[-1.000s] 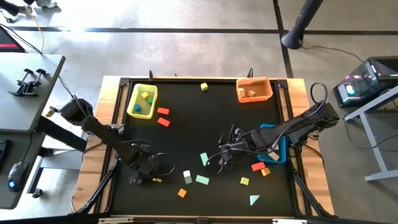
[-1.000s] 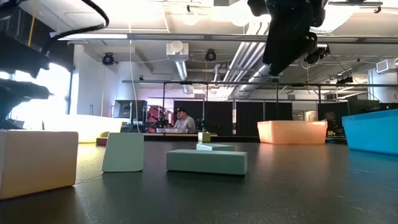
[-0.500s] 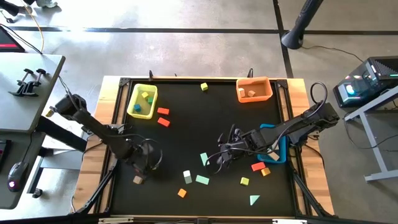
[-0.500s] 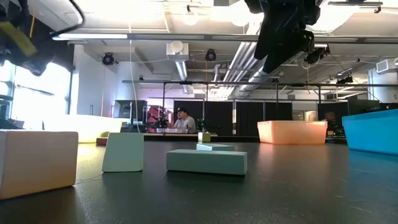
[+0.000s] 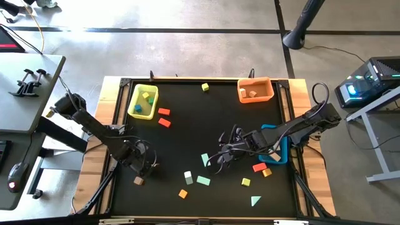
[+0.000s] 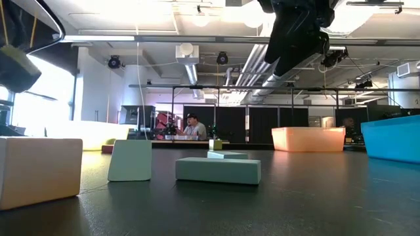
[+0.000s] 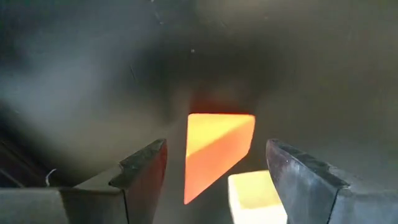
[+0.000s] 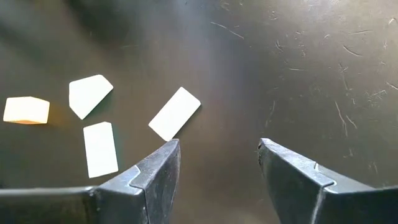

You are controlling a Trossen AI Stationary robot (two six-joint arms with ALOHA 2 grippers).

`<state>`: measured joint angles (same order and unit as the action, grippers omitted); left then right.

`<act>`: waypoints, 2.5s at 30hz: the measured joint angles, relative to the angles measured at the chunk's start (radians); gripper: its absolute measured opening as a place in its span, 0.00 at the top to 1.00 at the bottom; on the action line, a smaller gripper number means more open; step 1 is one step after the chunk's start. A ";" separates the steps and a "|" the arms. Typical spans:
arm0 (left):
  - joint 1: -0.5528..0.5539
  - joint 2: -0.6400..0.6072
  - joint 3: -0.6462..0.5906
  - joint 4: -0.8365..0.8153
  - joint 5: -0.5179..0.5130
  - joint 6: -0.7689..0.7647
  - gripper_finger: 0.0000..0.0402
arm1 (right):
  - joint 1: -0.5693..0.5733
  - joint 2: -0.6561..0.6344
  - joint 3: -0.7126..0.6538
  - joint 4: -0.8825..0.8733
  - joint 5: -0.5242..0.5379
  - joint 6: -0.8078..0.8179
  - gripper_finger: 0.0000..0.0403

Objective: Sort blocks by size
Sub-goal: Put the orange triangle block into the orange bin

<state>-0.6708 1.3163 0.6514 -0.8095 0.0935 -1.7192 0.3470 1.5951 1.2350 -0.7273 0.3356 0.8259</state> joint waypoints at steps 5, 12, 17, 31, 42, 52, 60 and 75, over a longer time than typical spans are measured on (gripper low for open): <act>0.000 -0.010 0.000 -0.007 0.008 0.248 0.35 | 0.000 0.000 0.000 0.000 -0.003 -0.023 0.47; -0.010 -0.010 0.000 -0.027 -0.006 0.950 0.35 | 0.000 0.000 0.000 0.000 -0.003 -0.041 0.47; -0.036 -0.009 0.000 -0.033 -0.021 1.354 0.35 | 0.000 0.000 0.000 0.000 -0.006 -0.020 0.47; -0.086 0.078 0.000 0.025 -0.055 1.399 0.45 | 0.001 0.000 0.000 -0.001 -0.006 0.022 0.47; -0.050 0.088 0.049 -0.069 -0.049 1.292 0.76 | 0.001 0.000 0.001 -0.006 -0.022 0.054 0.47; 0.159 0.086 0.322 -0.092 -0.218 1.294 0.76 | -0.082 0.038 0.001 0.225 0.033 -0.348 0.47; 0.351 0.085 0.377 0.332 -0.135 1.235 0.76 | -0.119 0.028 0.002 0.300 0.028 -0.809 0.40; 0.642 0.120 0.376 0.532 0.135 1.404 0.76 | -0.065 0.088 0.021 0.574 0.085 -1.361 0.30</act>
<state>-0.0289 1.4358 1.0275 -0.2779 0.2287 -0.3154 0.2822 1.6830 1.2564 -0.1532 0.4203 -0.5353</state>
